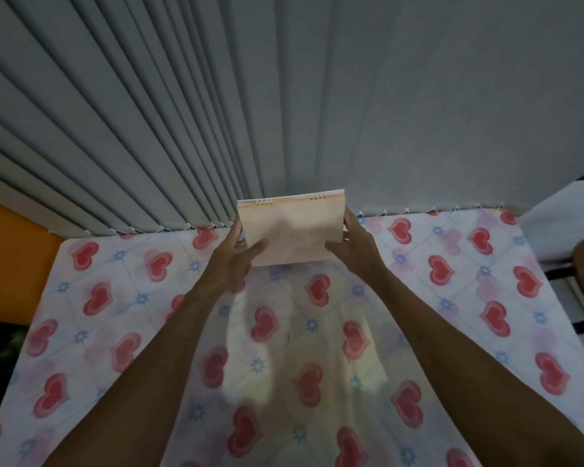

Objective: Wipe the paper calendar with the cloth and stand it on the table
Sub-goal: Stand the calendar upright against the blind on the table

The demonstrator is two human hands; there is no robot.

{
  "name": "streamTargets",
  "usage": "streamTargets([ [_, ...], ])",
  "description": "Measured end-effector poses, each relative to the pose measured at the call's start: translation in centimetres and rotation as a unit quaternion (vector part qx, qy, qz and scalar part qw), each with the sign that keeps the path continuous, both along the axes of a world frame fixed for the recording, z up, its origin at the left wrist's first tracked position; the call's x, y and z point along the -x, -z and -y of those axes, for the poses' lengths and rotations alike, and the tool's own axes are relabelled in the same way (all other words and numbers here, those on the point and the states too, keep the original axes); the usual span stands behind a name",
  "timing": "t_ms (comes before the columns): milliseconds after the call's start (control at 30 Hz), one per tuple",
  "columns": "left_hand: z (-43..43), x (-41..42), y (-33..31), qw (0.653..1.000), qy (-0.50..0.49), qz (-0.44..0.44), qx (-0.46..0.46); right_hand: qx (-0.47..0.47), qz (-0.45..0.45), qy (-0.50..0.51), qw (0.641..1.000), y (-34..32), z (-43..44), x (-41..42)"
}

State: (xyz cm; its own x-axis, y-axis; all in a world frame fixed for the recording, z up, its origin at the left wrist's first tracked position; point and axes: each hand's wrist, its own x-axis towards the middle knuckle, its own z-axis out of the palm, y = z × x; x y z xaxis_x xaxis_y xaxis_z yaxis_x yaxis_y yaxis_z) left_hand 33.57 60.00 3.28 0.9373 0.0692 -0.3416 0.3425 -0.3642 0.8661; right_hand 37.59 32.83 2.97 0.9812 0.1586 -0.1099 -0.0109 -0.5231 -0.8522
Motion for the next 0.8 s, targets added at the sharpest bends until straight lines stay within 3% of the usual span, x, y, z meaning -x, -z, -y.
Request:
streamTargets([
  [200, 0.6, 0.3, 0.7, 1.0, -0.002, 0.013, -0.001, 0.006, -0.067, 0.001, 0.998, 1.6, -0.1, -0.7],
  [800, 1.3, 1.3, 1.9, 1.0, -0.009, 0.028, 0.001, -0.019, -0.019, -0.007, 1.0, 2.0, -0.9, 1.5],
])
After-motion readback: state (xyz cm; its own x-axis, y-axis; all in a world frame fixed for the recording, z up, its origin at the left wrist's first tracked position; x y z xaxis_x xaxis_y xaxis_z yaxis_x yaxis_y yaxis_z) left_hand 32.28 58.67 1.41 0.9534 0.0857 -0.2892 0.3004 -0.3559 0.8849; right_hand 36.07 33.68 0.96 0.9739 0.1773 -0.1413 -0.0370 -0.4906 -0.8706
